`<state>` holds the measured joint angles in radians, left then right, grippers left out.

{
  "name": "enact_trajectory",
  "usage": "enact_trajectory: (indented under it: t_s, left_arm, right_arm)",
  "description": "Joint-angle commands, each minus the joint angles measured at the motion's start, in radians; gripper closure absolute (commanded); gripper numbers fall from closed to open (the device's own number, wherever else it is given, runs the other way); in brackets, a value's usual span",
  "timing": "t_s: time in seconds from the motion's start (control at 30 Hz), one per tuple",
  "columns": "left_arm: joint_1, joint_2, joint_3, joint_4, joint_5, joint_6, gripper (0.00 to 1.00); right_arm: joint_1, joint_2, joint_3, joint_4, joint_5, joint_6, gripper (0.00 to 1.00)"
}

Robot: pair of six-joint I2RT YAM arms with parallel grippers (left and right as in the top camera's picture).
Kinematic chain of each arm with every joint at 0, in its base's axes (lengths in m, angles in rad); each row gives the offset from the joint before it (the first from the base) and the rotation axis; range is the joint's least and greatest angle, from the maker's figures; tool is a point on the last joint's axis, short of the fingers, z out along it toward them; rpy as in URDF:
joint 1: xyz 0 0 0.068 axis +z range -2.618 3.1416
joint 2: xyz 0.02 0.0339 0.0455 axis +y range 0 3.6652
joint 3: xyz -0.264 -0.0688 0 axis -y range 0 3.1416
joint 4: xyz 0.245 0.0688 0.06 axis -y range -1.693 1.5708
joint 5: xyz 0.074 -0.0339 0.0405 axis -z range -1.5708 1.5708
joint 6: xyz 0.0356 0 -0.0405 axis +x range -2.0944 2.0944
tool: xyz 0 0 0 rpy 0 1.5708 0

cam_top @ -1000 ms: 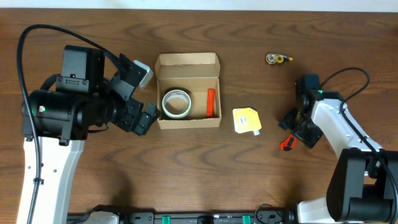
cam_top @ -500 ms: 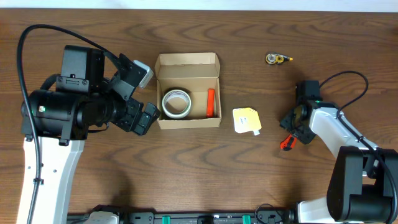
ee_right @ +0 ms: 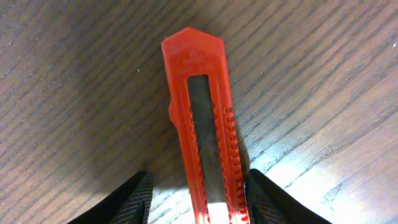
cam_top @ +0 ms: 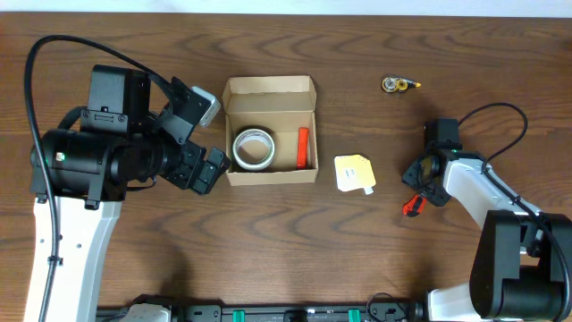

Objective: Pack container
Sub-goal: 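Grasp the red box cutter with the right gripper, then carry the box cutter over the box and lower it inside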

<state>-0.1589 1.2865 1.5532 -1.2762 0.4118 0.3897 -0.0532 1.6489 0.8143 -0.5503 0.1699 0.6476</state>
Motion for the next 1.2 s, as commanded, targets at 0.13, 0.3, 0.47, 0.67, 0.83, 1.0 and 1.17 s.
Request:
enact_trajectory:
  t_s: [0.13,0.3,0.47,0.67,0.83,1.0,1.17]
  left_arm:
    - [0.002,-0.001,0.014,-0.003,-0.004,0.006,0.05]
    - [0.002,-0.001,0.014,-0.003,-0.004,0.006,0.05]
    - [0.002,-0.001,0.014,-0.003,-0.004,0.006,0.05]
    - [0.002,-0.001,0.014,-0.003,-0.004,0.006,0.05]
    - [0.002,-0.001,0.014,-0.003,-0.004,0.006,0.05]
    - [0.002,-0.001,0.014,-0.003,-0.004,0.006,0.05]
    - [0.002,-0.001,0.014,-0.003,-0.004,0.006,0.05]
  right_arm:
    - [-0.007,0.041,-0.025,0.016,0.024,-0.021,0.48]
    - [-0.007,0.074,-0.025,0.019,0.024,-0.021,0.47]
    - [-0.007,0.093,-0.025,0.020,0.024,-0.021,0.51]
    - [-0.007,0.098,-0.025,0.020,0.014,-0.021,0.69]
    - [-0.007,0.098,-0.019,0.023,0.012,-0.029,0.78]
    - [-0.007,0.096,0.031,0.009,-0.005,-0.086,0.84]
    - [-0.006,0.094,0.173,-0.073,-0.028,-0.132,0.86]
